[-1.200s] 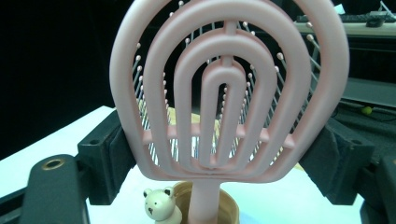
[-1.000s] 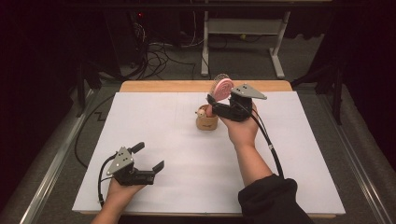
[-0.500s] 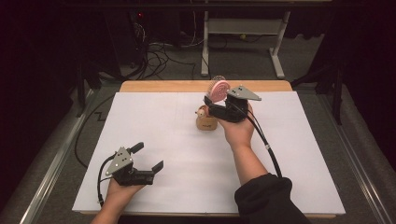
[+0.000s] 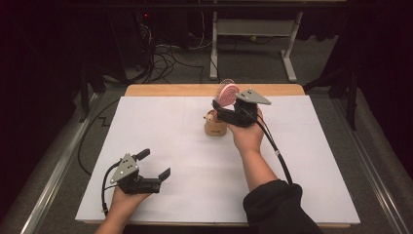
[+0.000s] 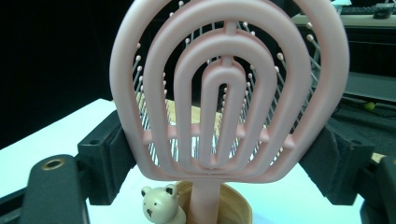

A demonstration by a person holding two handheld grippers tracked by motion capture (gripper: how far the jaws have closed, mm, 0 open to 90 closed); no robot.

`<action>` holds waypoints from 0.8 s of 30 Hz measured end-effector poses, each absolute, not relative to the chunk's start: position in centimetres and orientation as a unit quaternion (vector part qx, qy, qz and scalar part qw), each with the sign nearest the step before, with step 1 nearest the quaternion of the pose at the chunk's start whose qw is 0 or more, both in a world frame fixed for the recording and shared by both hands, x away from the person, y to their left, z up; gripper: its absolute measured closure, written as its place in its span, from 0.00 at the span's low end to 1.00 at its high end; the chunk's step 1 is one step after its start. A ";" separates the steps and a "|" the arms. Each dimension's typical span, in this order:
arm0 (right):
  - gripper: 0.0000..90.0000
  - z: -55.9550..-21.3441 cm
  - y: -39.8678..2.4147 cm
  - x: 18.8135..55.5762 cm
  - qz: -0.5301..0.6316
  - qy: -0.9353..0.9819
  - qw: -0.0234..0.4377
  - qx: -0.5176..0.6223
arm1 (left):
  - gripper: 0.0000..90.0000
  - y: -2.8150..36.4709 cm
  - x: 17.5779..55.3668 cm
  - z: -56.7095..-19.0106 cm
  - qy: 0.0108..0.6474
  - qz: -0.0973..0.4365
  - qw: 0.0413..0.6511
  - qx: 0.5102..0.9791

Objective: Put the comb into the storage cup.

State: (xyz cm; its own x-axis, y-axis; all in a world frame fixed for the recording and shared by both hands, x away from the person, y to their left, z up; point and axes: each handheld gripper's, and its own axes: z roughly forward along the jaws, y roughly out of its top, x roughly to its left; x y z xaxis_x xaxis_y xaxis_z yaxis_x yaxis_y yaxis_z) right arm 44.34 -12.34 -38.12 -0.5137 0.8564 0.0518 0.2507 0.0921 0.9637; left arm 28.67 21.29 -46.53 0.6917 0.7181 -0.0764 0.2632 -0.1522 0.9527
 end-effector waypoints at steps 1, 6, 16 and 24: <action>0.23 -38.2 -12.3 44.4 0.538 0.683 0.281 0.406 | 0.00 21.3 28.7 -46.5 0.335 0.204 0.558 0.731; 0.23 -38.2 -12.2 44.4 0.538 0.684 0.280 0.405 | 0.00 21.3 28.6 -46.5 0.335 0.204 0.558 0.731; 0.23 -38.6 -12.0 44.7 0.530 0.692 0.279 0.404 | 0.00 21.3 28.6 -46.5 0.334 0.203 0.558 0.732; 0.22 -38.6 -12.3 44.9 0.531 0.692 0.271 0.408 | 0.00 21.2 28.6 -46.5 0.334 0.201 0.558 0.733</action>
